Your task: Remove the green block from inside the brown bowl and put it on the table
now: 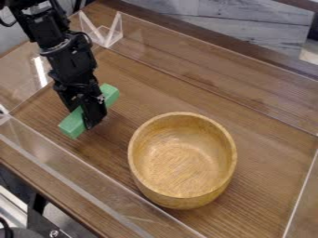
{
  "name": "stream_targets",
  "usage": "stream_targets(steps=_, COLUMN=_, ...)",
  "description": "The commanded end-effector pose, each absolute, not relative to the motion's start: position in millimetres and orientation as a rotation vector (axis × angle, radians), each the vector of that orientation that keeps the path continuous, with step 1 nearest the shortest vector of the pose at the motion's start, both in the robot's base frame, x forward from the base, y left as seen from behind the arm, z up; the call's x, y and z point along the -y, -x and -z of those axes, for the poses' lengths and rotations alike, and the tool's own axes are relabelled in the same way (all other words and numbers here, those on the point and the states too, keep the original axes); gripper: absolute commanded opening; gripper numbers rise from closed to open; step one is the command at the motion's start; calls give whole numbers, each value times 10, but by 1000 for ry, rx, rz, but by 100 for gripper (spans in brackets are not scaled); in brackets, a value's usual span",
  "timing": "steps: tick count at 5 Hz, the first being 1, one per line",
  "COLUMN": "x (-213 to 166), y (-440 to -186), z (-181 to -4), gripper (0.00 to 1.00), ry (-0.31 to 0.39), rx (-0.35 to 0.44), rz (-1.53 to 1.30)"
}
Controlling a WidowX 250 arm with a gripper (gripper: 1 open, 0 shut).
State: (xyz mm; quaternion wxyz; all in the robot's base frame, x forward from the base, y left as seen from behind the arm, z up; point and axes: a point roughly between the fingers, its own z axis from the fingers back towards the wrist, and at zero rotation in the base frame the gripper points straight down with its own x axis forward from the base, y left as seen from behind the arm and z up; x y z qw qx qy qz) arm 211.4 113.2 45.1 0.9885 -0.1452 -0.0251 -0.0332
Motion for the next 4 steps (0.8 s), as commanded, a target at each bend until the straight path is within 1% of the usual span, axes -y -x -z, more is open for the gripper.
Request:
stream_targets(steps=1, x=-1203, y=-2136, z=-502, gripper=0, ry=271, rx=73, rz=60)
stream_targets(steps=4, x=-1179, y=-2117, z=-539, gripper=0, ry=292, rx=56, rz=41)
